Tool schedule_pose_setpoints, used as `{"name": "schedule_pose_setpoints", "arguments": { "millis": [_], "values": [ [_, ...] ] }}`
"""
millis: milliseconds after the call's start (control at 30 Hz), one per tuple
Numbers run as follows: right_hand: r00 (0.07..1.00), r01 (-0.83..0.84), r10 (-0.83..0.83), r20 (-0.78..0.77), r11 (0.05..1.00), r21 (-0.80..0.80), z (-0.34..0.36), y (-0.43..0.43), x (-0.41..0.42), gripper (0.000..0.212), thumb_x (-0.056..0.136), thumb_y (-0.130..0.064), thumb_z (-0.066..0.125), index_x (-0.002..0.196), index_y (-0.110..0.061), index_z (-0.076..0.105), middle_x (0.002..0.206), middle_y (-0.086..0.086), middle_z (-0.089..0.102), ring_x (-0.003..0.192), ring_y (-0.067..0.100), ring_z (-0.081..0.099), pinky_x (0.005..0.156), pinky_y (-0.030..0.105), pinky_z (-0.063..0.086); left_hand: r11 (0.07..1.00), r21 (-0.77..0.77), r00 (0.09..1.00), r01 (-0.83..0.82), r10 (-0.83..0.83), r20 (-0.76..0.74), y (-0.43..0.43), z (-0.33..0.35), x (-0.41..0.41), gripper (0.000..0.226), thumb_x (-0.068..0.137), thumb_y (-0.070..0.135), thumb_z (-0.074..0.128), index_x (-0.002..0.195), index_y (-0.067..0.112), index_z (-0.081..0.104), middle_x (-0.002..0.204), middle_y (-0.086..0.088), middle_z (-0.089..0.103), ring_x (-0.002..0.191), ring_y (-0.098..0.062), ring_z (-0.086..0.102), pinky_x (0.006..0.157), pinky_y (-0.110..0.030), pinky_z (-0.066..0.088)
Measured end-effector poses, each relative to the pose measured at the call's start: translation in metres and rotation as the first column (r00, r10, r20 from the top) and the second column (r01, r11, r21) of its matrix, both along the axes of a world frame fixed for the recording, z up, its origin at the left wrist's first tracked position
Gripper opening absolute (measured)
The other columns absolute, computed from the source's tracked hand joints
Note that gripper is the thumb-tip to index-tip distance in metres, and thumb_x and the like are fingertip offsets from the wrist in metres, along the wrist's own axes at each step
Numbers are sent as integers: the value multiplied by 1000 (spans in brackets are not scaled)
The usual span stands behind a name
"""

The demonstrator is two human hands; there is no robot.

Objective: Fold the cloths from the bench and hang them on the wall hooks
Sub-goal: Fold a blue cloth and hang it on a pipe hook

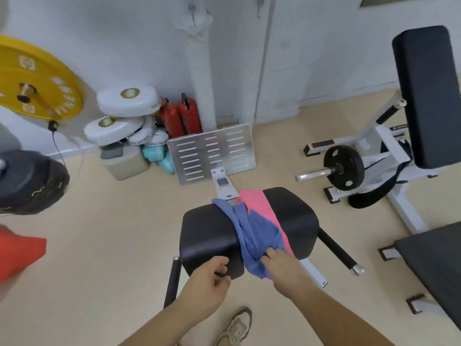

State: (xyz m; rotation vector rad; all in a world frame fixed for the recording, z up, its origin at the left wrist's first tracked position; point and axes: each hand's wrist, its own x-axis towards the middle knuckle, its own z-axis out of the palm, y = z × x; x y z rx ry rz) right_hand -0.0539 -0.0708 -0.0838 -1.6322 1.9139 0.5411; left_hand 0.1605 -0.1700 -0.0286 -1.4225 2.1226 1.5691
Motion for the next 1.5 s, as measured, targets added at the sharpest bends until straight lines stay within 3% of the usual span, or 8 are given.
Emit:
{"name": "schedule_pose_setpoints", "arguments": {
  "millis": [200,400,600,733,833,1000,1200,1500],
  "values": [
    [996,-42,30,-83,987,-153,10,10,-10,51,7,-14,92,46,-23,60,61,-3,53,46,16,53,40,26,40,997,-33,997,-67,66,-36,15,15,35,24,96,17,63,115,32,62,110,17,65,90,-3,65,77,-6,47],
    [942,335,-309,129,888,-315,136,-2,26,9,93,-17,58,98,-19,65,104,1,59,92,23,61,79,31,50,996,-18,990,-84,81,-111,24,36,53,19,91,25,68,108,33,65,107,12,68,85,-2,66,80,-13,52],
    [771,623,-399,497,636,-455,223,-2,72,28,89,-10,62,89,-38,64,61,-11,57,58,4,53,57,14,45,993,69,903,-93,113,-415,24,87,50,50,74,29,85,115,41,61,110,16,67,99,-7,66,92,-27,58],
    [680,711,-316,661,507,-488,275,2,102,33,91,-5,64,98,-36,71,89,-15,73,84,-5,67,74,8,51,974,-208,869,-89,-26,-494,13,119,59,30,77,28,76,104,36,66,99,18,66,93,-2,64,79,-19,54],
    [808,577,-201,554,464,-672,303,7,112,35,88,0,64,105,-30,72,99,-20,69,97,0,65,84,6,46,869,-485,867,-97,-166,-470,4,136,71,4,80,22,68,79,22,64,75,8,64,78,-10,58,68,-31,50],
    [763,630,-117,635,355,-691,331,19,132,42,92,5,57,112,-31,69,110,-12,62,112,5,61,94,14,49,919,-366,818,-148,-94,-568,2,171,91,5,81,23,68,84,23,64,86,6,68,86,-12,65,78,-38,55],
    [539,734,-50,841,517,-440,343,15,158,60,86,12,64,104,-45,65,95,0,76,88,24,71,84,39,58,997,-39,686,-73,22,-728,10,225,101,68,77,0,82,134,26,56,115,2,73,105,-15,72,94,-33,59],
    [444,657,-91,891,709,-255,295,-1,107,41,84,4,71,107,-30,73,99,4,72,79,19,68,77,29,56,973,-156,785,-171,38,-619,11,231,77,17,95,9,65,88,18,77,82,5,74,76,-5,66,72,-22,51]
  ]
}}
